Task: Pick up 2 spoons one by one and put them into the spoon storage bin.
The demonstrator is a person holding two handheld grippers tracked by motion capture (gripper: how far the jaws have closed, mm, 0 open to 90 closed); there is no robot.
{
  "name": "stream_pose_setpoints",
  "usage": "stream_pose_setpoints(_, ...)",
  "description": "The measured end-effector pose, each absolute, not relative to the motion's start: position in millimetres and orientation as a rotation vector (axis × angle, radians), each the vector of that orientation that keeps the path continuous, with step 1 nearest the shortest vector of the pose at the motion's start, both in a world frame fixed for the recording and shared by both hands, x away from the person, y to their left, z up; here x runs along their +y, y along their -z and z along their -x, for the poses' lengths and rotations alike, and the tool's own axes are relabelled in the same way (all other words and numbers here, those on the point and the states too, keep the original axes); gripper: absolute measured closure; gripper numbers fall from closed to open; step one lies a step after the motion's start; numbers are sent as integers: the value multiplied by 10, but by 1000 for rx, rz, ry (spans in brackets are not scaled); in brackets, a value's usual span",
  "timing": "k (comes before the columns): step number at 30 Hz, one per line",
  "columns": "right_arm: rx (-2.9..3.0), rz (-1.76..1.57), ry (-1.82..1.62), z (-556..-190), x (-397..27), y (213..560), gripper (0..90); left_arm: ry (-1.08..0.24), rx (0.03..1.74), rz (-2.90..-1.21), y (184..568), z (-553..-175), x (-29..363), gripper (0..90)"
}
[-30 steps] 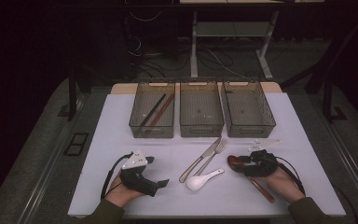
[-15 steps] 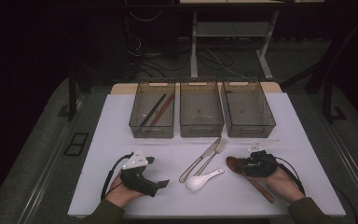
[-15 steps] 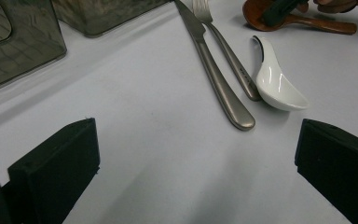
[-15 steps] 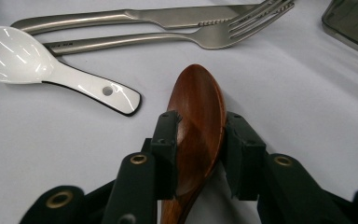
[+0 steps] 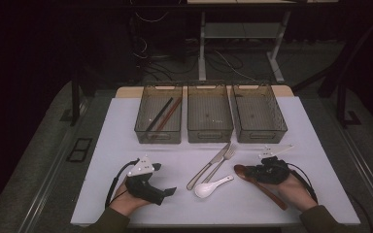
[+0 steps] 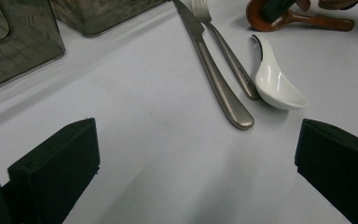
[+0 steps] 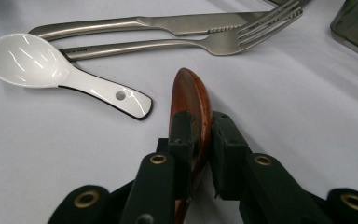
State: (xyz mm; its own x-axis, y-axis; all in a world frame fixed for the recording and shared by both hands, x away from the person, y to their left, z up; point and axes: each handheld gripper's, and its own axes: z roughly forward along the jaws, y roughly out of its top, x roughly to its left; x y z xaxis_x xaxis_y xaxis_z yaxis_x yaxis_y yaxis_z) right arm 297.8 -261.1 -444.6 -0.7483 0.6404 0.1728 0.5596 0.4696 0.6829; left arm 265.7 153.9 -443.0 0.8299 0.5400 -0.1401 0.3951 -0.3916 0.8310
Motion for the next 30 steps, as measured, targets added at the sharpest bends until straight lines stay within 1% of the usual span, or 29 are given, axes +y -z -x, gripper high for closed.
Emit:
stream_pose_setpoints(4, 2597, -1033, -1143, -2952, -2583, 4427, 827, -188, 688, -2031, 4429, -2657, 1541, 0)
stream_pose_setpoints(13, 2596, -1027, -1134, -2945, -2589, 4406, 829, -189, 689, -2031, 4427, -2656, 1548, 0)
stream_pose_setpoints(30, 2502, -1065, -1221, -2991, -2662, 4242, 828, -184, 681, -2032, 4430, -2657, 1547, 0)
